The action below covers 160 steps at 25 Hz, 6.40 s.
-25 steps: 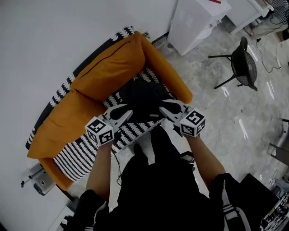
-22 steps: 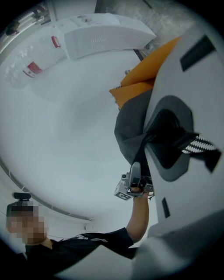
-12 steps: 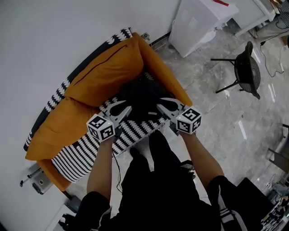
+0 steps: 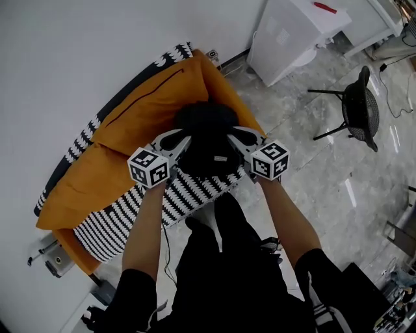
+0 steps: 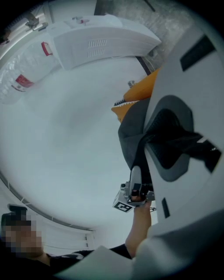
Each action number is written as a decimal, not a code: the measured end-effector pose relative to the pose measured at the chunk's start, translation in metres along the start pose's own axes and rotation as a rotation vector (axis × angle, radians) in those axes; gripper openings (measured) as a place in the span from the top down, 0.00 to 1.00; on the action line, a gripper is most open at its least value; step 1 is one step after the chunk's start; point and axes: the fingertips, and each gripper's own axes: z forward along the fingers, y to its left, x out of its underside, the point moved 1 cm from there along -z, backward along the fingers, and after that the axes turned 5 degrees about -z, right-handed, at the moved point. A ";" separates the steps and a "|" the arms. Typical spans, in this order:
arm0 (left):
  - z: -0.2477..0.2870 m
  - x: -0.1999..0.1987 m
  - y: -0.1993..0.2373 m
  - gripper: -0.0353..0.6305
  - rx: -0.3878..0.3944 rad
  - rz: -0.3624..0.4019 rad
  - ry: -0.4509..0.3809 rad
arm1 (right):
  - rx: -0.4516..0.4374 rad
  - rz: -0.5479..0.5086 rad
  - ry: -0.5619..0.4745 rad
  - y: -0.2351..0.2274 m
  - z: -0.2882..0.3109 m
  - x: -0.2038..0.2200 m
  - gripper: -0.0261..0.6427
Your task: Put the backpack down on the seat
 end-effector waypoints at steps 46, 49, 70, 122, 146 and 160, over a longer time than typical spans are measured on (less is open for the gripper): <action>0.037 -0.019 0.071 0.65 -0.124 0.019 0.038 | 0.133 -0.059 0.010 -0.076 0.036 -0.016 0.69; 0.023 -0.019 0.068 0.65 -0.138 0.009 0.019 | 0.158 -0.059 -0.015 -0.078 0.016 -0.022 0.69; -0.128 -0.123 -0.132 0.89 0.186 0.189 -0.349 | 0.073 -0.331 -0.306 0.135 -0.130 -0.151 0.91; -0.427 0.129 -0.497 0.91 0.315 0.383 -0.414 | -0.228 -0.450 -0.449 0.531 -0.439 0.007 0.92; -0.425 0.214 -0.542 0.91 0.351 0.367 -0.342 | -0.290 -0.399 -0.357 0.574 -0.447 0.108 0.92; -0.482 0.217 -0.504 0.91 0.389 0.369 -0.352 | -0.282 -0.442 -0.322 0.625 -0.394 0.101 0.92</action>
